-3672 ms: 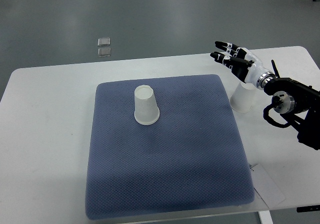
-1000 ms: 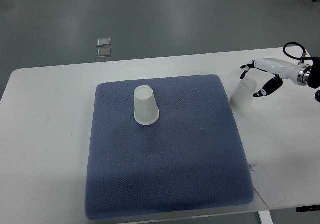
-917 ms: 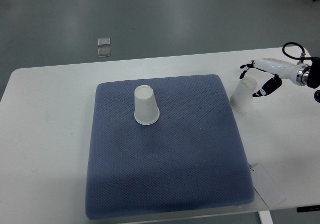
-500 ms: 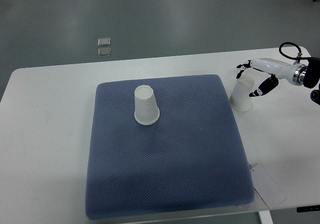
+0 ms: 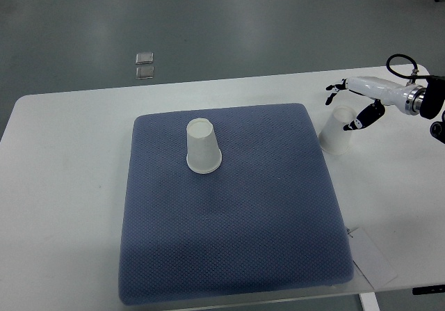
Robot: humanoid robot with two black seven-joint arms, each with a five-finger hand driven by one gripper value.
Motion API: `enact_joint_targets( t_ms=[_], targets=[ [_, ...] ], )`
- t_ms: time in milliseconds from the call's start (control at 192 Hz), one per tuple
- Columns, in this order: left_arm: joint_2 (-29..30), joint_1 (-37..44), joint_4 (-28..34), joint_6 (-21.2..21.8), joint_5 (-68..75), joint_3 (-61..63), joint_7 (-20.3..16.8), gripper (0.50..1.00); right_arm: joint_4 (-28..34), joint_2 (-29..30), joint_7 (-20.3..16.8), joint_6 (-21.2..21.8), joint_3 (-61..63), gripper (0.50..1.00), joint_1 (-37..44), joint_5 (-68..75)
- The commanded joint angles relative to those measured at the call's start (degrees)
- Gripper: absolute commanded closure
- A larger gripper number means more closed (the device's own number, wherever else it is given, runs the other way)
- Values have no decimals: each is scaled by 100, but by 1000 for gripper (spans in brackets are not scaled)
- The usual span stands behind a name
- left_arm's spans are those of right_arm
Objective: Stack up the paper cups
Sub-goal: 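Lower the right hand around the upside-down cup beside the pad, then close the right hand fingers around the cup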
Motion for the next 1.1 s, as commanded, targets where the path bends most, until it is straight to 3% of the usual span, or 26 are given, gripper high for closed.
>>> enact_joint_targets(
  t_ms=[0,625,1094],
  targets=[
    [0,0,0,0,0,2,1,500,-35,52,-2,-6,-93,591,-16,-26],
    [0,0,0,0,0,2,1,500,-360,158,-19,-32,-216,593,-33,-8],
    [0,0,0,0,0,2,1,500,-466,290,-476,-305,-216,601,-7,44]
  ],
)
